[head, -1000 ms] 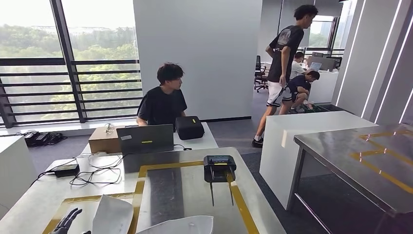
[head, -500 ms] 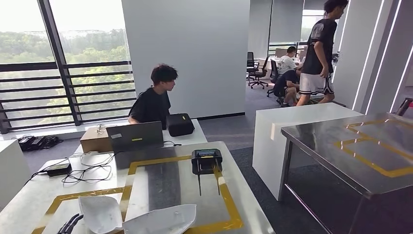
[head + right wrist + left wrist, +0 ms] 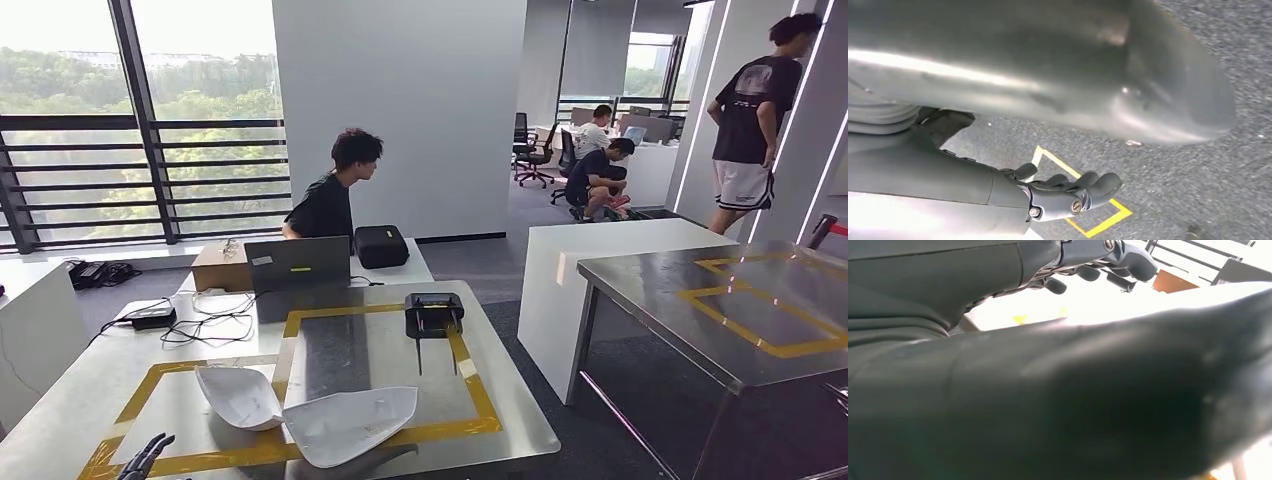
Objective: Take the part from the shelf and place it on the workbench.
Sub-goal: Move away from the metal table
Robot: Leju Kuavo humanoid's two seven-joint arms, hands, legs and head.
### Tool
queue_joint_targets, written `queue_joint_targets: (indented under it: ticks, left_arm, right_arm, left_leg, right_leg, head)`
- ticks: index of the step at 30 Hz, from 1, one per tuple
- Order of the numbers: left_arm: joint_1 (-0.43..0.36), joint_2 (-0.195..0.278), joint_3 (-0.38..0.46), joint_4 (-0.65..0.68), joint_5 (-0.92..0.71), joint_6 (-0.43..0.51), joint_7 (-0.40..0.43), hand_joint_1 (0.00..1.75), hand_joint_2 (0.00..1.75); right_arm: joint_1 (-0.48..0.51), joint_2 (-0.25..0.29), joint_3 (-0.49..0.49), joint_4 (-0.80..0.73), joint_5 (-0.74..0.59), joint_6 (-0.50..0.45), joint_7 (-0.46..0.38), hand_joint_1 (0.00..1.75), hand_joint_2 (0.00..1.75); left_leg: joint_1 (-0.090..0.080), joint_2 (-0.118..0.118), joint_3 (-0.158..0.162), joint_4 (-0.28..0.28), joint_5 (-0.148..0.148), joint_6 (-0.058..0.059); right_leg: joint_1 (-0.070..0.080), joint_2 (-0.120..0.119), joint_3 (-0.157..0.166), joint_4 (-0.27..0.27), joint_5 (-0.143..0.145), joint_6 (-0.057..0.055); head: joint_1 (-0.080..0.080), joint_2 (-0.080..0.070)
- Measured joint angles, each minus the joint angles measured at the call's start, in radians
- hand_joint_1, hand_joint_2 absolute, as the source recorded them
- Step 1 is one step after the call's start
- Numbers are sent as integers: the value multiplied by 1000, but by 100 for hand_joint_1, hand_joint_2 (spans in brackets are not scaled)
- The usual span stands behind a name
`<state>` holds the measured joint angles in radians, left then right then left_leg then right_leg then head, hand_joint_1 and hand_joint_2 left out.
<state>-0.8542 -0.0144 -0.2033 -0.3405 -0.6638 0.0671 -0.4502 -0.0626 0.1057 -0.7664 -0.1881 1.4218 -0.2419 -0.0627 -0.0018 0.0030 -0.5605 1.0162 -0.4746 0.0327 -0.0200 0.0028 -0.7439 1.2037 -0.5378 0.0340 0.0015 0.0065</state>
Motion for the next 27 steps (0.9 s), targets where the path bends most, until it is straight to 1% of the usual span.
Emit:
queue_joint_targets:
  ticks: [1, 2, 3, 4, 5, 6, 7, 8, 9, 10, 11, 12, 13, 14, 15, 16, 17, 18, 19, 20, 21, 22, 23, 24, 25, 26, 27]
  left_arm:
    - [3, 0, 0, 1, 0, 0, 0, 0, 0]
    - [7, 0, 0, 3, 0, 0, -1, 0, 0]
    - [11, 0, 0, 5, 0, 0, -1, 0, 0]
    - [14, 0, 0, 7, 0, 0, -2, 0, 0]
    - [16, 1, 0, 8, 0, 0, -2, 0, 0]
    - [17, 1, 0, 8, 0, -1, -3, 0, 0]
    - [17, 1, 0, 8, -1, -2, -3, 0, 0]
    - [17, 1, 0, 8, -1, -3, -3, 0, 0]
    - [16, 1, 0, 8, -1, -4, -4, 0, 0]
    - [16, 1, 0, 9, -2, -6, -4, 0, 0]
    - [16, 2, 0, 10, -3, -6, -3, 0, 0]
    - [16, 3, 0, 11, -3, -7, -3, 0, 0]
    - [17, 5, 0, 12, -4, -7, -3, 0, 0]
    - [17, 6, 0, 14, -2, -7, -3, 0, 0]
    - [20, 8, 0, 15, 0, -7, -3, 0, 0]
    - [24, 10, 0, 17, 3, -7, -4, 0, 0]
    - [30, 13, 0, 19, 6, -7, -5, 0, 0]
    - [36, 16, 0, 20, 10, -7, -6, 0, 0]
    - [42, 19, 0, 21, 12, -7, -8, 0, 0]
    - [47, 21, 0, 21, 15, -7, -10, 0, 0]
    - [50, 23, 1, 21, 19, -7, -13, 0, 0]
    - [54, 24, 2, 21, 22, -7, -15, 0, 0]
    - [58, 26, 3, 21, 25, -7, -17, 0, 0]
    - [64, 28, 4, 21, 28, -6, -19, 0, 0]
    - [73, 30, 4, 22, 30, -6, -20, 0, 0]
    - [81, 31, 4, 24, 31, -6, -20, 0, 0]
    - [87, 32, 5, 26, 32, -6, -20, 0, 0]
  right_arm:
    - [-1, 0, 0, 0, 1, 0, 1, 0, 0]
    - [-2, -1, 0, 0, 2, 1, 2, 0, 0]
    - [-2, -1, 0, 0, 2, 1, 3, 0, 0]
    - [-2, -1, 0, 0, 2, 1, 4, 0, 0]
    - [-2, -1, 0, 0, 2, 1, 4, 0, 0]
    - [-3, -2, 0, 0, 2, 0, 3, 0, 0]
    - [-4, -2, 0, 0, 2, 0, 2, 0, 0]
    - [-4, -3, 0, 0, 2, -1, 1, 0, 0]
    - [-4, -3, 0, 0, 2, -2, 0, 0, 0]
    - [-4, -3, 0, 0, 1, -2, 0, 0, 0]
    - [-4, -2, 0, 0, 1, -3, 0, 0, 0]
    - [-5, -2, 0, 0, 1, -3, 0, 0, 0]
    - [-6, -2, 0, 0, 0, -3, 0, 0, 0]
    - [-6, -2, 0, 0, 0, -4, -1, 0, 0]
    - [-6, -2, 0, 0, 0, -4, -1, 0, 0]
    - [-6, -2, 0, 0, 0, -4, -2, 0, 0]
    - [-5, -2, 0, 0, 0, -4, -2, 0, 0]
    - [-5, -2, 0, 0, 0, -4, -2, 0, 0]
    - [-4, -2, 0, 0, 0, -4, -1, 0, 0]
    - [-4, -2, 0, 0, 0, -4, -1, 0, 0]
    - [-4, -2, 0, 0, 0, -4, -1, 0, 0]
    - [-4, -2, 0, 0, 0, -4, -1, 0, 0]
    - [-4, -2, 0, 0, 1, -4, -1, 0, 0]
    - [-4, -2, 0, 0, 1, -5, -1, 0, 0]
    - [-4, -3, 0, 0, 1, -5, -2, 0, 0]
    - [-3, -3, 0, 0, 2, -5, -1, 0, 0]
    - [0, -3, 0, 0, 2, -5, -2, 0, 0]
  left_leg:
    - [-1, 0, -17, 1, 12, 0]
    - [-2, 0, -33, 3, 24, 0]
    - [-2, 0, -50, 6, 35, -2]
    - [-2, 0, -66, 9, 45, -4]
    - [-2, 0, -81, 14, 55, -8]
    - [-3, 0, -94, 19, 63, -12]
    - [-4, 1, -101, 21, 71, -17]
    - [-4, 1, -106, 22, 80, -22]
    - [-4, 1, -107, 19, 89, -29]
    - [-4, 1, -108, 15, 99, -35]
    - [-3, -1, -112, 16, 99, -41]
    - [-2, -3, -120, 26, 82, -47]
    - [-1, -4, -132, 55, 45, -53]
    - [2, -5, -146, 105, -6, -58]
    - [4, -5, -161, 170, -57, -63]
    - [5, -5, -171, 235, -91, -67]
    - [7, -5, -172, 283, -102, -70]
    - [7, -5, -161, 303, -89, -71]
    - [8, -5, -132, 287, -62, -71]
    - [9, -5, -85, 238, -38, -69]
    - [8, -5, -27, 164, -37, -67]
    - [6, -6, 24, 95, -48, -62]
    - [4, -8, 58, 40, -65, -56]
    - [1, -9, 72, 10, -79, -49]
    - [-1, -9, 68, 5, -74, -40]
    - [-1, -7, 59, 2, -63, -31]
    - [0, -5, 50, 1, -50, -20]
  right_leg:
    - [1, 0, -11, 62, -27, 2]
    - [1, 0, -10, 102, -28, 2]
    - [2, 0, 7, 111, -9, 1]
    - [3, 0, 41, 86, 18, -1]
    - [3, 0, 91, 28, 36, -4]
    - [5, 0, 147, -47, 34, -9]
    - [8, 0, 188, -108, 25, -15]
    - [10, 1, 215, -152, 12, -21]
    - [14, 2, 223, -172, 7, -27]
    - [13, 2, 217, -174, 16, -34]
    - [11, 1, 211, -179, 26, -40]
    - [8, -1, 202, -181, 39, -48]
    - [5, -3, 190, -185, 54, -54]
    - [4, -4, 176, -185, 67, -58]
    - [3, -4, 159, -185, 80, -60]
    - [3, -4, 141, -185, 94, -60]
    - [3, -4, 124, -184, 107, -59]
    - [3, -4, 107, -184, 120, -58]
    - [2, -4, 91, -183, 133, -56]
    - [2, -4, 75, -180, 145, -52]
    - [3, -4, 62, -178, 157, -46]
    - [3, -4, 53, -177, 168, -40]
    - [3, -4, 50, -177, 179, -34]
    - [4, -4, 50, -181, 189, -27]
    - [3, -3, 51, -187, 201, -20]
    - [1, -2, 50, -190, 205, -14]
    - [0, 0, 43, -184, 192, -8]
  head:
    - [1, 0]
    - [1, 0]
    - [2, 0]
    - [2, 0]
    - [3, 0]
    - [4, 0]
    - [4, 0]
    - [3, 0]
    - [2, 0]
    - [1, 0]
    - [1, 0]
    - [0, 0]
    - [-2, 0]
    - [-3, 0]
    - [-4, 0]
    - [-5, 0]
    - [-6, 0]
    - [-7, 0]
    - [-8, 0]
    - [-8, 0]
    - [-8, 0]
    - [-8, 0]
    - [-7, 0]
    - [-5, 0]
    - [-4, 0]
    - [-5, 0]
    - [-5, 0]
